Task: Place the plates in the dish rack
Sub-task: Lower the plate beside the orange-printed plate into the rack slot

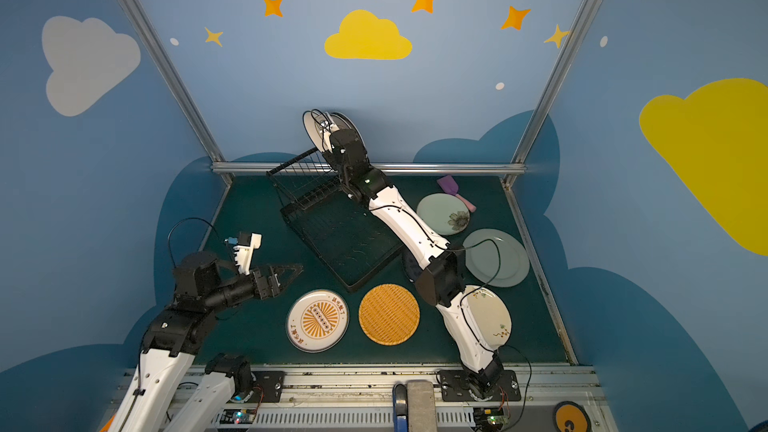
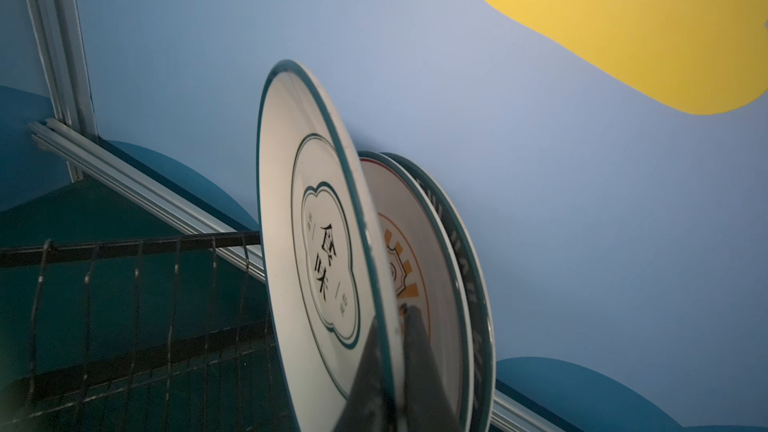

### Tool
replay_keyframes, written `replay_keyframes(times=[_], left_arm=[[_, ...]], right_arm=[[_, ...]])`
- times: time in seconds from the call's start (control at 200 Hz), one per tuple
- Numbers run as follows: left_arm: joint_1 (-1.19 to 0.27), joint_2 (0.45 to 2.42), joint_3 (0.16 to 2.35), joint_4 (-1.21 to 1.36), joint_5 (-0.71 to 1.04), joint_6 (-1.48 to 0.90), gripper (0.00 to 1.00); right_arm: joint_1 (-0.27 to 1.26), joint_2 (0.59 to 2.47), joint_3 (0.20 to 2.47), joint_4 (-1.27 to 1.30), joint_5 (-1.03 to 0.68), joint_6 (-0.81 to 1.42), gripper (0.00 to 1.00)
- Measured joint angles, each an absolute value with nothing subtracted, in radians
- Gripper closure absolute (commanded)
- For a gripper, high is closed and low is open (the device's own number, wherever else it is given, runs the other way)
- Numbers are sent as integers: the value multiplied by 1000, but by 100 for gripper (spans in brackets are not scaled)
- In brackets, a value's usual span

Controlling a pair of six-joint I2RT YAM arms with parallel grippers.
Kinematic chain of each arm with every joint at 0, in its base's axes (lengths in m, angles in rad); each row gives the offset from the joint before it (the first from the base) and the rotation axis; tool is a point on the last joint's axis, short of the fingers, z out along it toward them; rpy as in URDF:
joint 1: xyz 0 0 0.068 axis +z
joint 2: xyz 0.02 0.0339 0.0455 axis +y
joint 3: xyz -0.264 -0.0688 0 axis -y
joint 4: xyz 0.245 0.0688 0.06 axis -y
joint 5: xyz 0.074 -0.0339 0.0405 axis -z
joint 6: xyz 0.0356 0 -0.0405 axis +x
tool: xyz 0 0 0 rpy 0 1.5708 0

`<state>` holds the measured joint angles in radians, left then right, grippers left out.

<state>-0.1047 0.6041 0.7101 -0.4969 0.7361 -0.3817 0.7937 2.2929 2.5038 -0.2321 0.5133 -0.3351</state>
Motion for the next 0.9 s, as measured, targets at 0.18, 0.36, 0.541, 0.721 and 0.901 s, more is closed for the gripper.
replay_keyframes(times=[0.18,0.36,0.541,0.721,0.901], left_arm=[[-104,604,710,-497,736,-382,0],[-102,604,710,-497,737,-382,0],[-100,604,710,-497,737,-382,0],[-97,604,709,-496,738,-382,0],[-91,604,708,-496,744,-382,0]], right_arm=[[794,2304,2504,-250,511,-333,100],[790,2305,2504,-252,511,-333,100],[787,2305,2504,-251,507,-334,100],[787,2305,2504,-241,508,-340,100],[787,2304,2504,-226,509,-342,100]])
